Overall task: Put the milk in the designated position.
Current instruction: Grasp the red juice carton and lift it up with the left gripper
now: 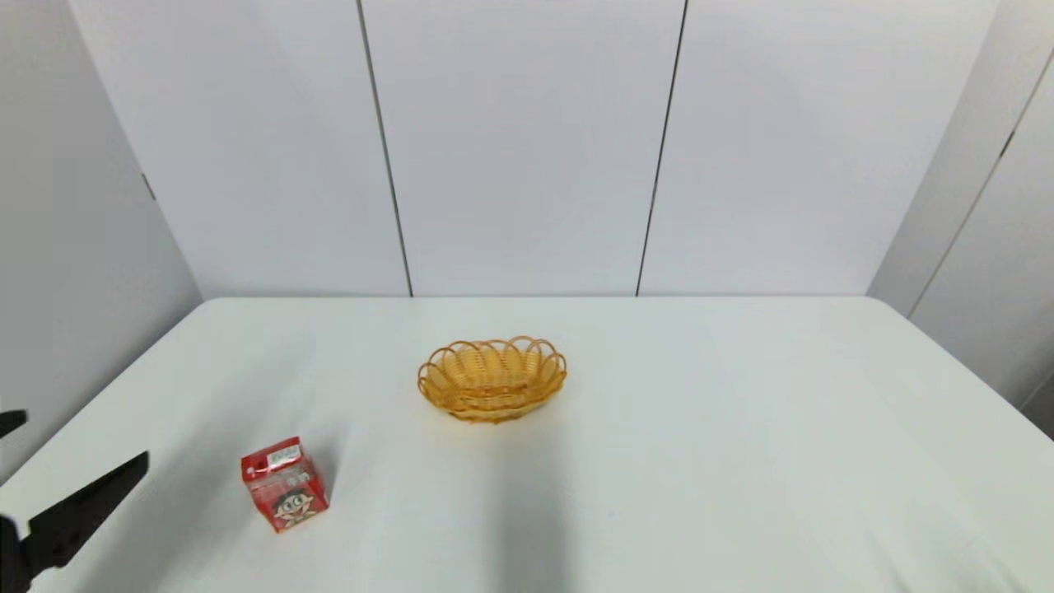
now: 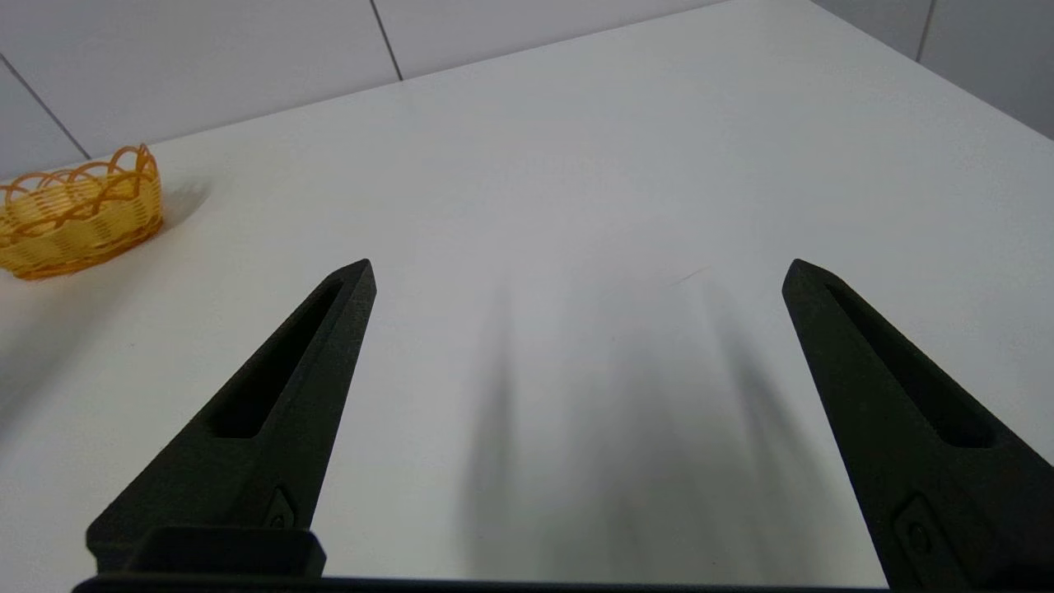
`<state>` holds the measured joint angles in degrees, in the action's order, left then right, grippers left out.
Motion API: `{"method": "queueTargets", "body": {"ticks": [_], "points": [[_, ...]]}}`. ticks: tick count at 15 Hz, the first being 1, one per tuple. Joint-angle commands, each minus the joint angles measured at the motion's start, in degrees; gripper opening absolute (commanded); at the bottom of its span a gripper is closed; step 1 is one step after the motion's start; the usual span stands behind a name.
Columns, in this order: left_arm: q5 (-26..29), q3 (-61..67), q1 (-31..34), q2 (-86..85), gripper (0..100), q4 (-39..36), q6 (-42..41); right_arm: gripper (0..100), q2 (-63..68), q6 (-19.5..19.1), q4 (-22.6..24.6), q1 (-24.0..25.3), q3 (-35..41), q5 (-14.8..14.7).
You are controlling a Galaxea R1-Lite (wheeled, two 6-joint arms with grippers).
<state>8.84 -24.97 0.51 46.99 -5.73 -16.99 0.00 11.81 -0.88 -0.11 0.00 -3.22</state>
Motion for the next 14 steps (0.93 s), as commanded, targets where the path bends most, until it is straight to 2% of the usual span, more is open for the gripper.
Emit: {"method": "queueTargets", "body": {"ticks": [1,4,7,11,14], "points": [[28.3,-4.5,0.5,23.8,100,-3.8,-13.8,100,0.1,0.1,0.0,-0.1,0.0,0.0],[40.4,-4.2,4.7,28.9,100,-3.6,-21.4,100,0.1,0.1,0.0,0.0,0.0,0.0],[48.4,-4.6,12.1,33.5,100,-3.4,-30.6,100,0.0,0.1,0.0,0.0,0.0,0.0],[56.2,-4.3,20.2,41.6,100,-2.8,-43.1,100,0.1,0.1,0.0,-0.1,0.0,0.0],[58.7,-3.6,20.4,44.4,100,-2.4,-44.4,100,0.1,0.1,0.0,-0.1,0.0,0.0]]}}
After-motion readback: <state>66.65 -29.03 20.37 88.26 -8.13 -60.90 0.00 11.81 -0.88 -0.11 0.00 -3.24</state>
